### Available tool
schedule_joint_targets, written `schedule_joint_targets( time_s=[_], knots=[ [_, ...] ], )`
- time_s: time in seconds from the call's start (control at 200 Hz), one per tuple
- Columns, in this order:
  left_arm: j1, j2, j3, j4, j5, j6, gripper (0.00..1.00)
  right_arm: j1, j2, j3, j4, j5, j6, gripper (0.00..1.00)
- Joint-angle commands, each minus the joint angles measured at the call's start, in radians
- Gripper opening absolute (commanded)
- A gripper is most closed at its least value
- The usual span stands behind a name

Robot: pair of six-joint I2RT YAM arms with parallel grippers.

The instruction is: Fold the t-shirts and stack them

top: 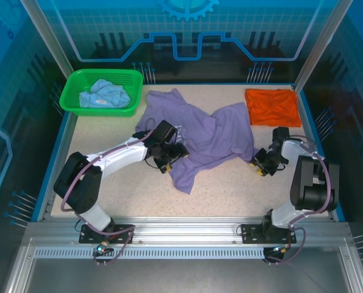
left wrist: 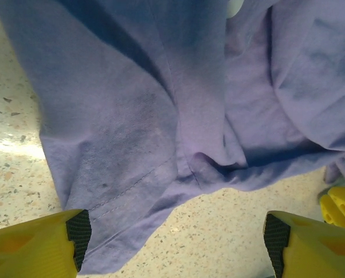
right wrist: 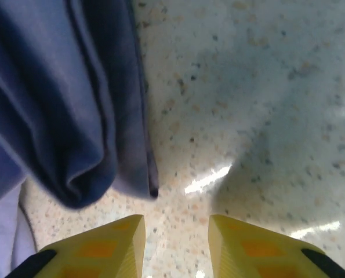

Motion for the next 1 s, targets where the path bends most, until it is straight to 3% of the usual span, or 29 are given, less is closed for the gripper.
schedule_joint_targets(
  time_s=[0.0,0.62,0.995],
  knots=[
    [-0.032,0.027,0.031,-0.001,-0.083,-0.049,0.8,-0.014,0.049,0.035,0.036,-0.032,-0.026,0.33],
    [-0.05,0.017,0.019,-0.069,-0.179,0.062,0.8,0.03,0.125,0.1,0.025,0.022,-0.026,0.3],
    [-0.075,0.092,0.119,-0.144,-0.202,0.125,0.67,0.046,0.187,0.119,0.022,0.037,-0.032,0.0]
  ],
)
